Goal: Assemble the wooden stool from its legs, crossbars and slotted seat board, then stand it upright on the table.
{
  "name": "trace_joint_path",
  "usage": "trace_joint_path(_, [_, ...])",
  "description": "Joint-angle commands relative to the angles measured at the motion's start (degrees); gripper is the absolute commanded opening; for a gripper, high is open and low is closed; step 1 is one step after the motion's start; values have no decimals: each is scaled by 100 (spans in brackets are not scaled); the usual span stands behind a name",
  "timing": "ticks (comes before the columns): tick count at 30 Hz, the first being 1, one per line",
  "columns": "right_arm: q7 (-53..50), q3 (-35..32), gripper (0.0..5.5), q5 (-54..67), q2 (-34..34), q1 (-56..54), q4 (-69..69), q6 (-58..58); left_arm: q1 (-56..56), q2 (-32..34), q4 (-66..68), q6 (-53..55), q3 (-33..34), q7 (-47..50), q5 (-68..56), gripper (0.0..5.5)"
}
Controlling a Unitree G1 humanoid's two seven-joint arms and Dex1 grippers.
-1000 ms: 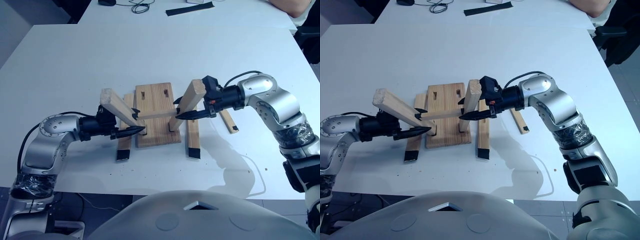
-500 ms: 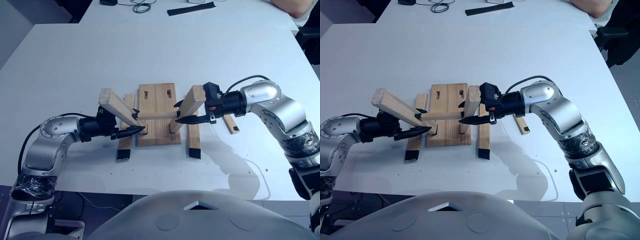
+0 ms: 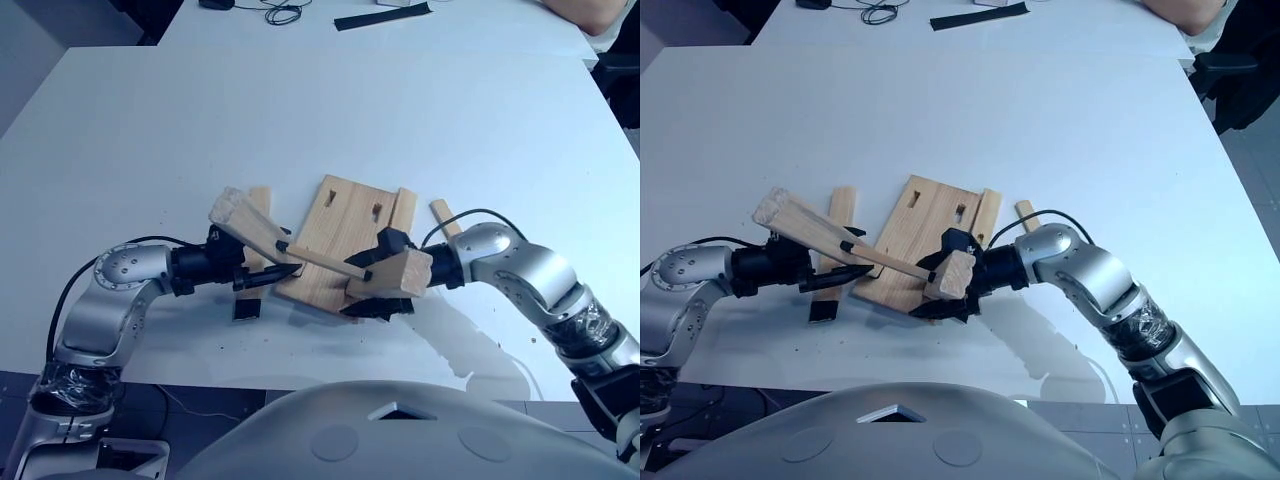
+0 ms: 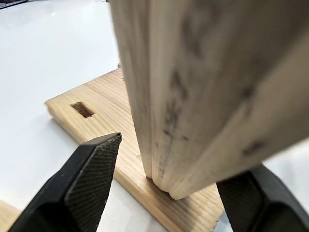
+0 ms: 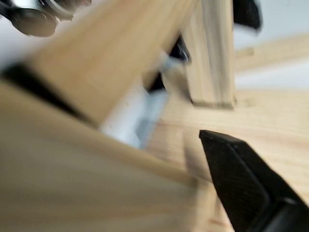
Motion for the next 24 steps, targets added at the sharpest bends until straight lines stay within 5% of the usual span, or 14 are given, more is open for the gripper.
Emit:
trace_joint_path(1, [-251, -595, 405, 61, 5, -111, -122, 90, 71, 19, -138, -137, -117, -20, 105, 322])
trace_joint_path(7, [-336, -1521, 405, 366, -79, -189, -75, 259, 228, 52, -92, -227, -46, 21, 119, 322])
trace_joint_path(16, [-148, -1714, 405, 318, -247, 160, -193, 196, 40, 32, 57, -181, -2, 122, 137, 322])
trace_joint_path(24, [-45, -2033, 515, 315, -463, 501, -370, 109, -110, 194, 302, -261, 224, 37, 190, 322])
